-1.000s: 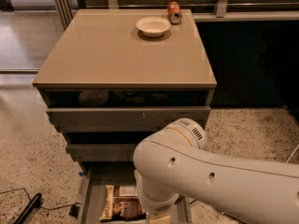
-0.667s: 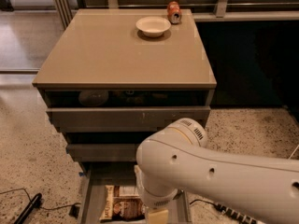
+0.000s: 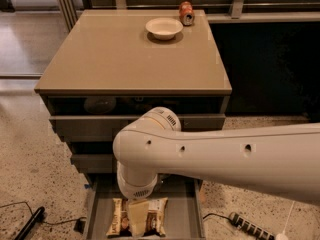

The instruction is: Pick brown chip bag from bottom drawer and place on counter

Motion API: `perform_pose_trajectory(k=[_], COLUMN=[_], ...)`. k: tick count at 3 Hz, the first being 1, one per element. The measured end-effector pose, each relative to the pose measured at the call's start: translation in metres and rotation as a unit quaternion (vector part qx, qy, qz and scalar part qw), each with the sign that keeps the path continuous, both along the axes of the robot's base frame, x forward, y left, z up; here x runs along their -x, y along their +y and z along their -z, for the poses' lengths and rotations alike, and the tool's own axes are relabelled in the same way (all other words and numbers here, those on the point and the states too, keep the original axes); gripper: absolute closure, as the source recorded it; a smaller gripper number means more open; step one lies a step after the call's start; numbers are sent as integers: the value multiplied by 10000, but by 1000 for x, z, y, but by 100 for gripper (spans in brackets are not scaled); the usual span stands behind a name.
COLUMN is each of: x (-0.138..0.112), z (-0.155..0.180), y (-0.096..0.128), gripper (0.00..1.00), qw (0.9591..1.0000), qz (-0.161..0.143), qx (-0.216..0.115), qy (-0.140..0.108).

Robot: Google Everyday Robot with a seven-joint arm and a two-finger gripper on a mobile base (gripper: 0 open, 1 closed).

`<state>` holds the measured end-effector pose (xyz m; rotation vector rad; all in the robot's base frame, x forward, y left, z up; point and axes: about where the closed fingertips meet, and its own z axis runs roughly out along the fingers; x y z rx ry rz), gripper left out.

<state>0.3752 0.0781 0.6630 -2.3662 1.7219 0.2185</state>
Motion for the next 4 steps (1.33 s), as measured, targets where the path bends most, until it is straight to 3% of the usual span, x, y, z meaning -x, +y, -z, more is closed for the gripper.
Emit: perform_pose_trajectory(k=[1, 2, 4], x=[-23, -62, -77], z=[2, 7, 18], y=[0, 3, -9], gripper=[0, 0, 0], qw=[9997, 9988, 9983], qz=[8, 159, 315], qx=[-109, -170, -251], qy=[206, 435, 428])
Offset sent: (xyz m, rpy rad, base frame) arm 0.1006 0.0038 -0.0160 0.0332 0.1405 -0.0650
